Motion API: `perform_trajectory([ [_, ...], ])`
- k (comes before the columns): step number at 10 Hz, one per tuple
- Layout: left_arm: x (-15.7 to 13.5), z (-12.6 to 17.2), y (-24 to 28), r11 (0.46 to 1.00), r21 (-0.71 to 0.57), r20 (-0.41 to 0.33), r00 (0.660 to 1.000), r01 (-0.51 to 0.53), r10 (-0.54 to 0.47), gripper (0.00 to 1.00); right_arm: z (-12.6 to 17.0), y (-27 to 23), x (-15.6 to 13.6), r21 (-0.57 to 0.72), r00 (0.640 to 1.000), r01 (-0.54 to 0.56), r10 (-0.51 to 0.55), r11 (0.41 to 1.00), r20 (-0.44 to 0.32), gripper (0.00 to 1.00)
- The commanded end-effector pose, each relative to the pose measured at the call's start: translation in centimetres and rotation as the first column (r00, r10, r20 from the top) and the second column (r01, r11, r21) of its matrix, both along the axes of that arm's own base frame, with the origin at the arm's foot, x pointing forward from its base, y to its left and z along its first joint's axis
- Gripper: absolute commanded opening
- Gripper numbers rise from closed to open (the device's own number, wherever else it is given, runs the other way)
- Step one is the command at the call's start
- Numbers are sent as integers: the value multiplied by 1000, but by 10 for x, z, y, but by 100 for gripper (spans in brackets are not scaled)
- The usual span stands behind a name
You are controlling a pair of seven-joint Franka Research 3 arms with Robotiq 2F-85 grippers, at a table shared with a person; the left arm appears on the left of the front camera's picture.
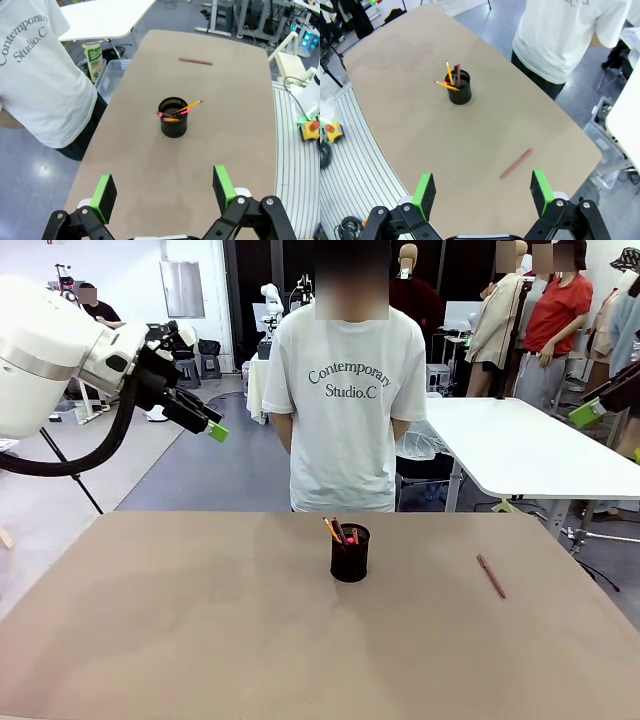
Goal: Place the pens into the pen holder.
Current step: Pick up a writing instrument from the table and place it into the Pen holder.
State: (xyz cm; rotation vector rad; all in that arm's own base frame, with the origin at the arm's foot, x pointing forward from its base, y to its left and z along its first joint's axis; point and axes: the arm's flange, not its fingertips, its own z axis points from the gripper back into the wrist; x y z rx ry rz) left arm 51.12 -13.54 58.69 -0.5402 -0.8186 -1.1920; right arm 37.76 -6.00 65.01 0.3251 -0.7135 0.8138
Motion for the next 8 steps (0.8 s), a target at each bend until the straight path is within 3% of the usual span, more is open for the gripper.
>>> perform_trajectory([
  [1,0,1,1,1000,1,3,1000,-8,8,100,1,0,0,3,1000,-4,4,1000,4,100],
  [4,0,1,1,1000,1,3,1000,-8,8,100,0,0,0,0,1000,0,0,1000,0,100],
  [5,0,1,1,1000,1,3,1000,-8,8,100,-6,6,15,21,999,10,-9,1000,-43,100],
  [6,0,1,1,1000,1,3,1000,-8,8,100,-16,18,26,29,992,45,-41,999,-124,100],
  [7,0,1,1,1000,1,3,1000,-8,8,100,-27,27,44,-36,971,141,-146,989,-191,100],
  [8,0,1,1,1000,1,3,1000,-8,8,100,-34,38,57,-57,958,210,-217,976,-187,100],
])
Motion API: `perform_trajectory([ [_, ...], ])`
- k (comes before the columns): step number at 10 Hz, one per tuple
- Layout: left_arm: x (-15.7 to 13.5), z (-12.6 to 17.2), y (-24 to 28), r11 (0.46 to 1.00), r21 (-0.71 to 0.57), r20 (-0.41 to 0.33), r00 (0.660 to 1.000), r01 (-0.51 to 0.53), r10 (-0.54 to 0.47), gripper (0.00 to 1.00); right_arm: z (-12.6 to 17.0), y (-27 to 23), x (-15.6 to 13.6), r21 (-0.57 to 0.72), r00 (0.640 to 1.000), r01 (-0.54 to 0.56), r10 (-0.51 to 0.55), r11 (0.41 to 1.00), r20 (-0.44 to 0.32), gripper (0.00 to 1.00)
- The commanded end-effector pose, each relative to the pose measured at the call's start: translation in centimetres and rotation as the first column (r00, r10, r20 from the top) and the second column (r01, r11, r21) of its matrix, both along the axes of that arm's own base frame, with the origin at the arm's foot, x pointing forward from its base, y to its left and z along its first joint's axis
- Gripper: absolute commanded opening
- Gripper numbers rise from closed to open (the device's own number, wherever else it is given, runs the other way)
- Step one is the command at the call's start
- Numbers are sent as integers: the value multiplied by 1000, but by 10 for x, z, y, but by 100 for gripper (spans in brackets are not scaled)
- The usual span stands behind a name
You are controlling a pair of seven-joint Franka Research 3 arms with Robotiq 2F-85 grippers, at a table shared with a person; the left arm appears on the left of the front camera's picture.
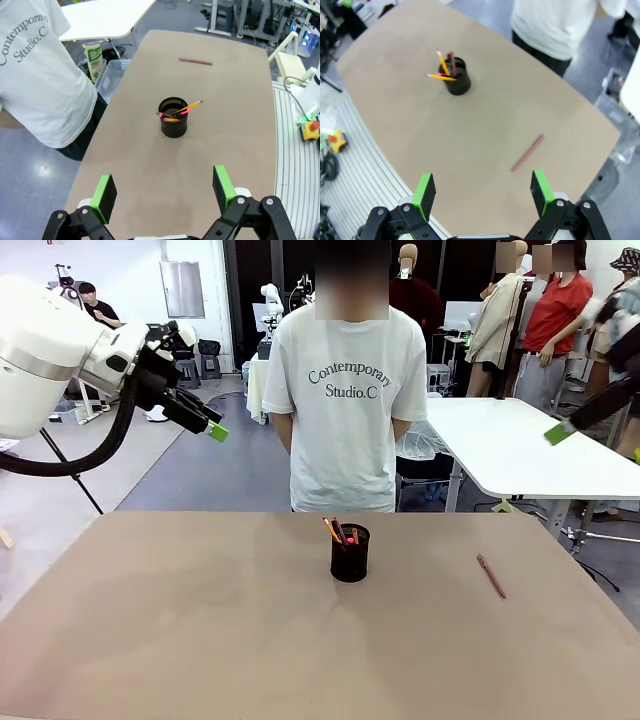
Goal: Place the pens into the pen holder.
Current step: Pick up a writing instrument from the table and place it into the Pen holder.
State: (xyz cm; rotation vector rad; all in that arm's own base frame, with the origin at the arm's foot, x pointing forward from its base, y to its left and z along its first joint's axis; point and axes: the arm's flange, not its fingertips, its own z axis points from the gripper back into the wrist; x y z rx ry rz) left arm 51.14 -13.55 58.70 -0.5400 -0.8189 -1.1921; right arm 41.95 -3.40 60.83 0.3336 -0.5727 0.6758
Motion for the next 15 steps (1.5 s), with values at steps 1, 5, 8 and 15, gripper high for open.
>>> perform_trajectory([
  [1,0,1,2,1000,1,3,1000,-7,7,100,-2,22,22,-61,986,154,-158,986,-53,100],
  [5,0,1,2,1000,1,3,1000,-7,7,100,-75,37,61,-268,883,429,-463,863,-77,100],
  [8,0,1,2,1000,1,3,1000,-7,7,100,-117,37,80,-340,854,434,-501,834,-139,100],
  [15,0,1,2,1000,1,3,1000,-7,7,100,-133,31,77,-330,862,419,-485,846,-149,100],
])
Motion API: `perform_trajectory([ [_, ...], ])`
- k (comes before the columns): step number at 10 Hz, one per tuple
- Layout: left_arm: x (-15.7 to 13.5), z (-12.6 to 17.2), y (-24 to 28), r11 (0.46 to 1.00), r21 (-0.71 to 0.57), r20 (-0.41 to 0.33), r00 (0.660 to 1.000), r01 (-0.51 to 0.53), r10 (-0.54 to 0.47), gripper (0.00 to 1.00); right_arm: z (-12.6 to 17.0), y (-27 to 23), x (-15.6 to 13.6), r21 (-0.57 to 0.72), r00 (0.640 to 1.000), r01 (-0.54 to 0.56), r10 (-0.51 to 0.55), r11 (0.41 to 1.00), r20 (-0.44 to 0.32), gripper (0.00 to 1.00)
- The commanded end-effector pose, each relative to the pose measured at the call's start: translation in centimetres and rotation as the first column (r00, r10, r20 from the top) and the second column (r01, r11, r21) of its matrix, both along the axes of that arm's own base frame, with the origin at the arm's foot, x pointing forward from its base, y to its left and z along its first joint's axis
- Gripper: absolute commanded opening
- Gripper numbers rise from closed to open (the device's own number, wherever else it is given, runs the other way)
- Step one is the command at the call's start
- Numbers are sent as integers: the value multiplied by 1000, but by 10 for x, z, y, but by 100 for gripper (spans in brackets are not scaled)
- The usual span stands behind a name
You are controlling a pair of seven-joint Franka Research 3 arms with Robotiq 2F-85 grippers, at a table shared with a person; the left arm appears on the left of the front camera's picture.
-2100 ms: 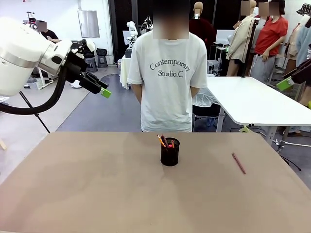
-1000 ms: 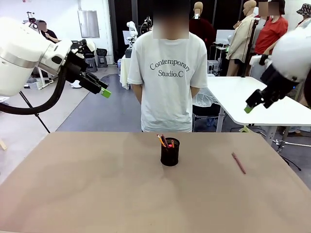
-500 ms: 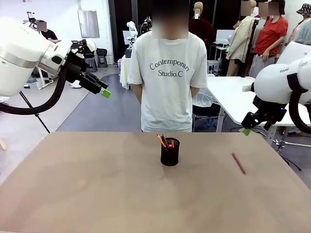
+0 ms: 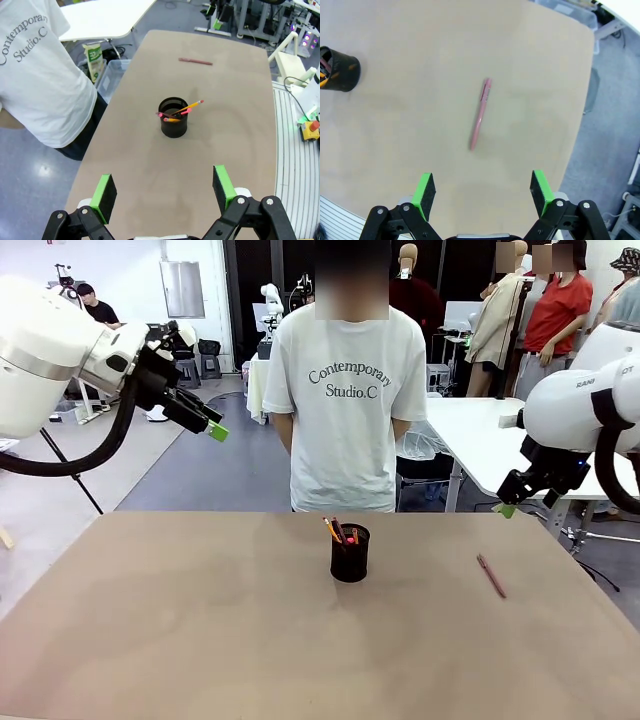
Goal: Place the pens into the pen holder.
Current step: Pick up a writing instrument from the table and place it into the Pen holder.
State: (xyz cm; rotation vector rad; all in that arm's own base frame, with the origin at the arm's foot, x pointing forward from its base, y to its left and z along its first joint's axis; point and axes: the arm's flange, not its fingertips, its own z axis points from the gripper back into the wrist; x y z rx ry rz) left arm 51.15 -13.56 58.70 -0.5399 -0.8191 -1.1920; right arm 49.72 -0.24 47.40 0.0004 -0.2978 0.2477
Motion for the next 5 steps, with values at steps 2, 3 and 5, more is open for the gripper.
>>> perform_trajectory([
  [2,0,1,2,1000,1,3,1000,-7,7,100,2,0,-1,-6,1000,5,-4,1000,10,100],
  [3,0,1,2,1000,1,3,1000,-7,7,100,0,0,0,0,1000,0,0,1000,0,100],
  [5,0,1,2,1000,1,3,1000,-7,7,100,-20,16,34,5,993,121,-121,993,-15,100],
])
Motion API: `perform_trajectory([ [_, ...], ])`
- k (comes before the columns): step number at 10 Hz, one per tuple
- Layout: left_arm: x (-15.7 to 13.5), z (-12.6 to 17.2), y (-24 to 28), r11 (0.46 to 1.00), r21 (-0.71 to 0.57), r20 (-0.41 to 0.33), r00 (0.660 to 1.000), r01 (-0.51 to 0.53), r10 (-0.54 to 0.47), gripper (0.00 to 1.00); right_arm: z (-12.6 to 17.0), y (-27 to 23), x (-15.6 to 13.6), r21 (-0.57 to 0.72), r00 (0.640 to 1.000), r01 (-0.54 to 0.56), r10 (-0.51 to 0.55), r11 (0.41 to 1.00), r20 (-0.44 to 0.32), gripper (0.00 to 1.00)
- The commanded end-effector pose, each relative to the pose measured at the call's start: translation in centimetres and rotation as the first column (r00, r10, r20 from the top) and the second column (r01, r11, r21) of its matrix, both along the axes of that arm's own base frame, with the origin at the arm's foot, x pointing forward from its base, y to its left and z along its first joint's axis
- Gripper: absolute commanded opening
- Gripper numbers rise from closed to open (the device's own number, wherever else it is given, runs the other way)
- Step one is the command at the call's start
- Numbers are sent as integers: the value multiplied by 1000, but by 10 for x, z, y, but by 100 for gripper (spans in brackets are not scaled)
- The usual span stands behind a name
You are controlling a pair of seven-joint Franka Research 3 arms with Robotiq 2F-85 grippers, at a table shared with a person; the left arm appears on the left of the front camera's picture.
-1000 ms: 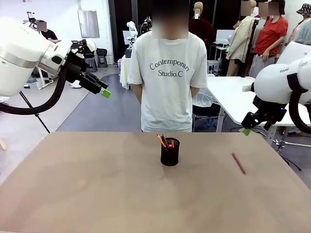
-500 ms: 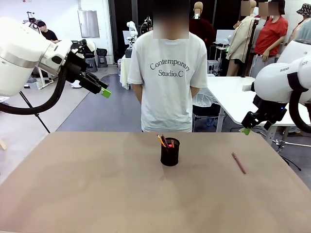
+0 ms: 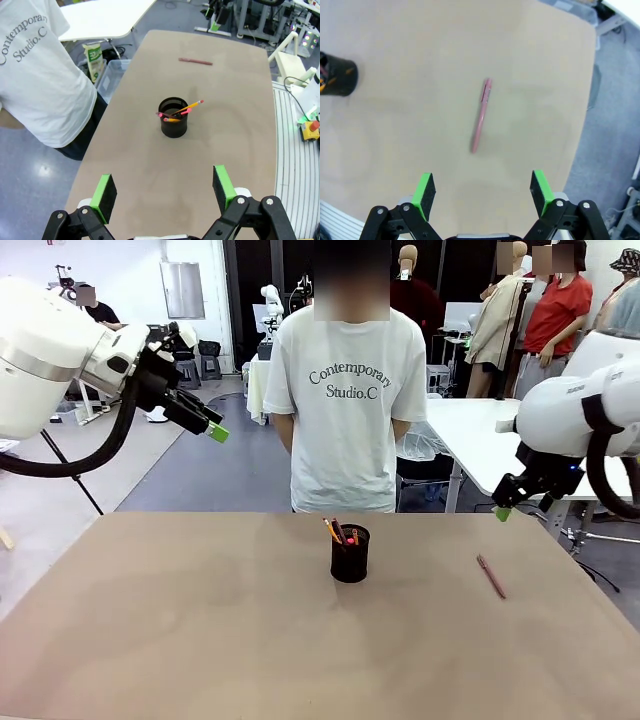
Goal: Place the pens into the pen holder.
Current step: Pick up a writing instrument from the table and place it into the Pen holder.
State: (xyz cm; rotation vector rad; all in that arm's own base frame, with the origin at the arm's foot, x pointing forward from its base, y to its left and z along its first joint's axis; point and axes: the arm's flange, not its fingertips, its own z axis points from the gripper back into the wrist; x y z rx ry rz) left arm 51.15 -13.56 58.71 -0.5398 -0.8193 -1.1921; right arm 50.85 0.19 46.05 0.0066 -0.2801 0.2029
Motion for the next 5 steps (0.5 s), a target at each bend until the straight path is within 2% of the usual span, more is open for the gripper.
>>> perform_trajectory([
  [1,0,1,2,1000,1,2,1000,-7,7,100,-14,16,42,16,996,90,-89,996,-29,100],
  [3,0,1,2,1000,1,2,1000,-7,7,100,-40,26,68,1,984,158,-158,987,-84,100],
  [5,0,1,2,1000,1,2,1000,-7,7,100,-72,31,92,-29,978,171,-173,985,-119,100],
])
